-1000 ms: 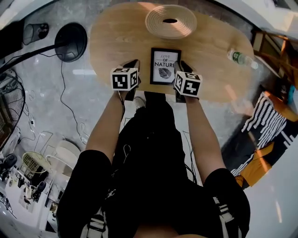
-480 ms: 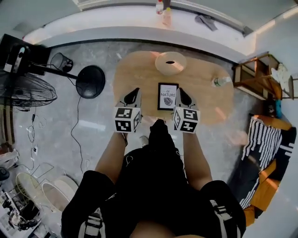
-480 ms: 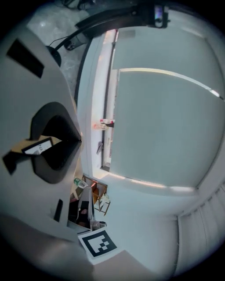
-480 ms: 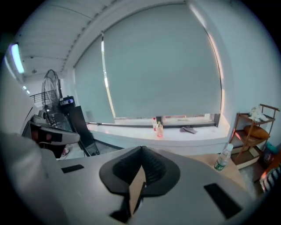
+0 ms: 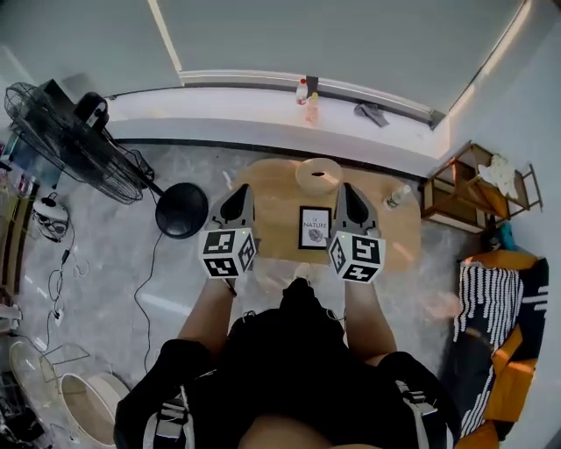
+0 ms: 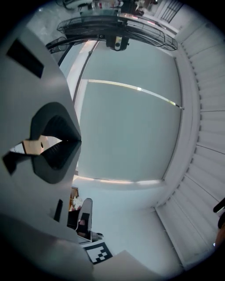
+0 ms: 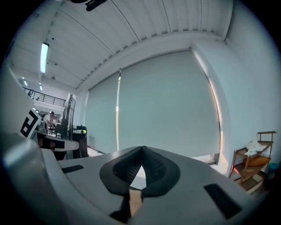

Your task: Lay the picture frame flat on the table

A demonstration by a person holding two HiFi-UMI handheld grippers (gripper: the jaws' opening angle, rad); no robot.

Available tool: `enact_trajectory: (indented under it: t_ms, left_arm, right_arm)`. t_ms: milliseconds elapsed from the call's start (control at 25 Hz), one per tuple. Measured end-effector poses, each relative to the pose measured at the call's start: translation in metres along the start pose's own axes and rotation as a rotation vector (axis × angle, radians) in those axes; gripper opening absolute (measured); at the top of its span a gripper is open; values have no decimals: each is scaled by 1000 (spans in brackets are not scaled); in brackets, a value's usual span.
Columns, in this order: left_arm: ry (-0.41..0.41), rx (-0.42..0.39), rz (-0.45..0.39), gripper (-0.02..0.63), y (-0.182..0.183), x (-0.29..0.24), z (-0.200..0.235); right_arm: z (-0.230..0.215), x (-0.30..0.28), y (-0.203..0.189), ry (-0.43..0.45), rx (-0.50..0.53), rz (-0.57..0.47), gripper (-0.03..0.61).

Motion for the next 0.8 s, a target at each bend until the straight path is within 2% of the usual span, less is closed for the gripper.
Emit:
enact_trajectory:
  t_ms: [160, 320, 800]
  left_arm:
    - [-18, -19, -65, 20, 36, 37, -9]
    - [-30, -43, -89, 20, 50, 64, -15]
    - [-56, -75, -71, 20, 43, 84, -41]
  right_arm:
    - [14, 32, 32, 8, 19, -65, 12]
    - [28, 53, 46, 20, 25, -91, 13]
    - [22, 82, 39, 13, 23, -86, 14]
Point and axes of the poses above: the fingertips, and each gripper's own axes: x backward along the fingers, z to its left, y out of its top, the point moved 4 cm from there along x, backward along the fingers, and after that the axes turned 3 degrees about -x, right-handed, at the moved point
